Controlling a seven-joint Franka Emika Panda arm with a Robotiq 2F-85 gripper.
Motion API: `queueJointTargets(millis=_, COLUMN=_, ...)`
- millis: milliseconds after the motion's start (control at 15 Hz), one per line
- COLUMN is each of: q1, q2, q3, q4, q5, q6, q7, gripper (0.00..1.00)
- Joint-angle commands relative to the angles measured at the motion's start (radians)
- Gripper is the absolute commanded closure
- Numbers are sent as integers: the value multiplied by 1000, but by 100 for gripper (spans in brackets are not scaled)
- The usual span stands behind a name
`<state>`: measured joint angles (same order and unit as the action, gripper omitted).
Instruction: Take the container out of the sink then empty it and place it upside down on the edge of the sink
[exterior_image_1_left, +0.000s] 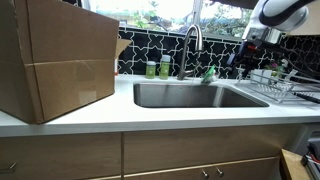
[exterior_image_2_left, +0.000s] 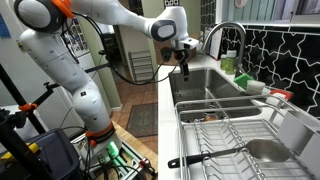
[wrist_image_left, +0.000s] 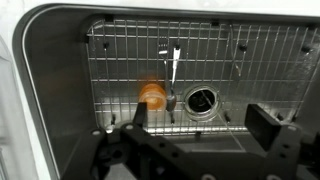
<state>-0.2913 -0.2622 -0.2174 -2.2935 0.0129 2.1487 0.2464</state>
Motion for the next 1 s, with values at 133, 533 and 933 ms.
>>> queueJointTargets(millis=133, q1=-13, q2=105, q3=-26, q4=47, q5=-1, q6=10, q7=21, gripper=0)
queueJointTargets(millis=533, q1=-13, q2=120, q3=-28, q4=69, q5=-1, q6=10, q7=29, gripper=0)
queueJointTargets(millis=933, q1=-49, q2=357, q3=-95, q4=145, q5=23, q6=99, q7=-16, gripper=0)
